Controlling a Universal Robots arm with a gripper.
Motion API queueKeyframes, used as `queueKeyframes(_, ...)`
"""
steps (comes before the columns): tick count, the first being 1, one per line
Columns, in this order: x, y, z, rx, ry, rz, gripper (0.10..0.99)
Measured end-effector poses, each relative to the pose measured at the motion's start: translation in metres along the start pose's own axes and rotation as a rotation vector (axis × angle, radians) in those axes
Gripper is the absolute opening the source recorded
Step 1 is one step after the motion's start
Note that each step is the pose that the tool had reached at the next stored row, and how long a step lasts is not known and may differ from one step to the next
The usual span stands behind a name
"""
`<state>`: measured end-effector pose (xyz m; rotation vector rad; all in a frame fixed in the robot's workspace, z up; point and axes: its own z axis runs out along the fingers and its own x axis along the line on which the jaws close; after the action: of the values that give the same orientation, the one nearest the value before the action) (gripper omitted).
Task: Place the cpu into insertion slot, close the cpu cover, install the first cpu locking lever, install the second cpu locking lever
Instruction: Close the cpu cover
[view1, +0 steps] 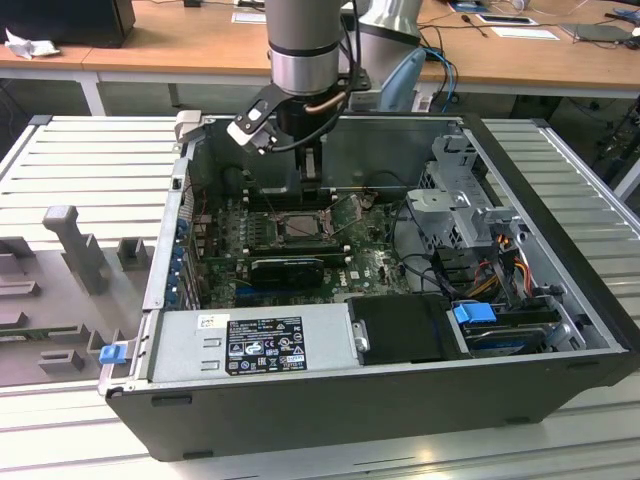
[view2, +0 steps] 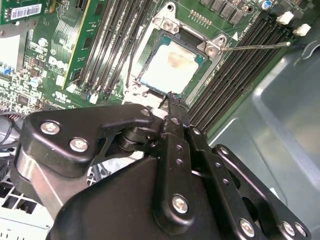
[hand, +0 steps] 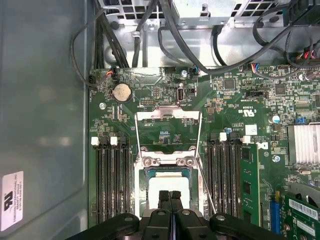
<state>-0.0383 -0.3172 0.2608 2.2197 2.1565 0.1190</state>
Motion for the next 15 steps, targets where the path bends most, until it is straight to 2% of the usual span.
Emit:
queueKeyframes(3,0.0001,0.0013,-0.0022,0.000,-0.0001,0.000,0.102)
queueKeyframes(7,0.0004,0.0101,-0.0043,0.001,0.0000,0.000,0.102)
queueKeyframes(9,0.0007,0.0210,-0.0038,0.003,-0.0001,0.000,0.102)
queueKeyframes(10,0.0010,0.0301,-0.0030,0.006,-0.0003,0.000,0.102)
queueKeyframes(15,0.0014,0.0438,-0.0016,0.008,-0.0003,0.000,0.102)
